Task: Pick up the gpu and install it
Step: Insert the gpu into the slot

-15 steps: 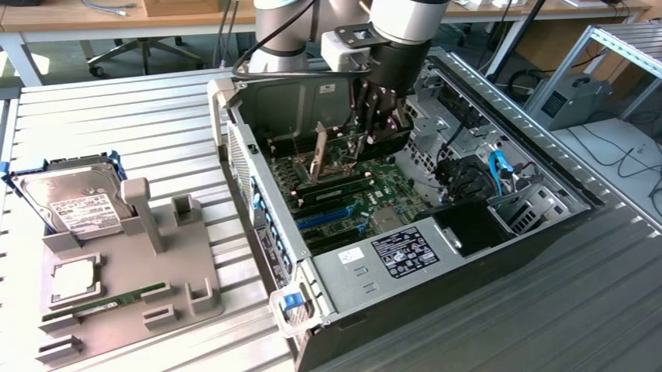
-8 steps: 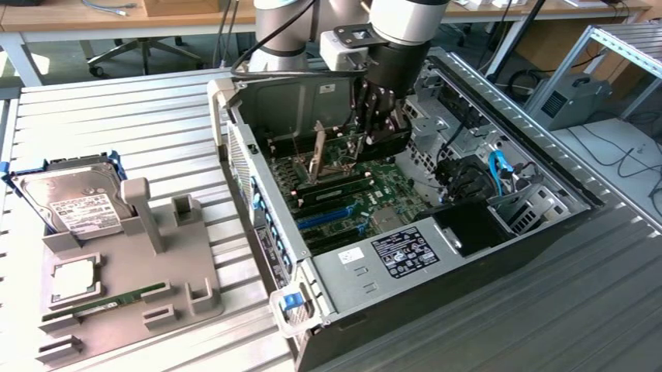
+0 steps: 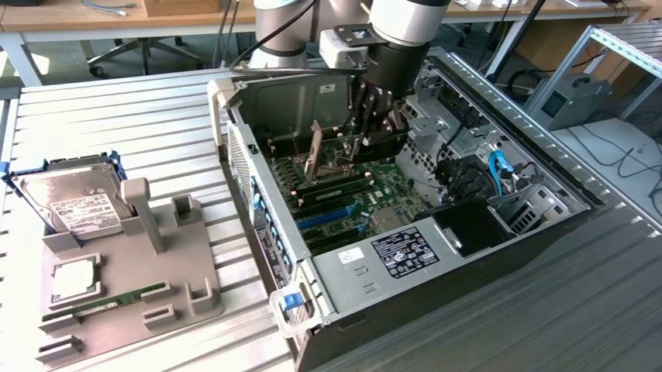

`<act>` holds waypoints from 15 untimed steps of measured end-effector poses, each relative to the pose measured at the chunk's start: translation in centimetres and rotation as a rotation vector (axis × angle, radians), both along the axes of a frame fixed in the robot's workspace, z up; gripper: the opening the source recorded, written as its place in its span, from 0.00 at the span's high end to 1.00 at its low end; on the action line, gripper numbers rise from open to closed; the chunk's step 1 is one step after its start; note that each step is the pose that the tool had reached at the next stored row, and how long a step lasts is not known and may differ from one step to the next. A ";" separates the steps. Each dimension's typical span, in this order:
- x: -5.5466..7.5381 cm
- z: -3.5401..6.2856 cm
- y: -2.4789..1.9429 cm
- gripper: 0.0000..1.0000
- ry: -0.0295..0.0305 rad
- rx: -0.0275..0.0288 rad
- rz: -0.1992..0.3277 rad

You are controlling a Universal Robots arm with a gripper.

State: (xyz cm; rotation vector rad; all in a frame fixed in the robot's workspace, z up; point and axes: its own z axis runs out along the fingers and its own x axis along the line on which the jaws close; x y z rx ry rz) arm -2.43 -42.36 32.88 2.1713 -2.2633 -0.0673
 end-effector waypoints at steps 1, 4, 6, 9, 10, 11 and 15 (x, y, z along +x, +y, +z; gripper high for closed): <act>0.0 0.00 0.00 0.73 0.0000 0.0000 0.000; -0.1 -0.05 -0.04 0.73 -0.0001 0.0003 -0.002; -0.2 -0.06 -0.14 0.73 0.0000 0.0001 -0.003; -0.4 -0.10 -0.30 0.73 0.0000 0.0002 -0.004; -0.4 -0.11 -0.36 0.73 0.0000 0.0002 -0.004; -0.5 -0.13 -0.39 0.73 0.0000 0.0002 -0.004; -0.6 -0.15 -0.46 0.73 0.0000 0.0001 -0.005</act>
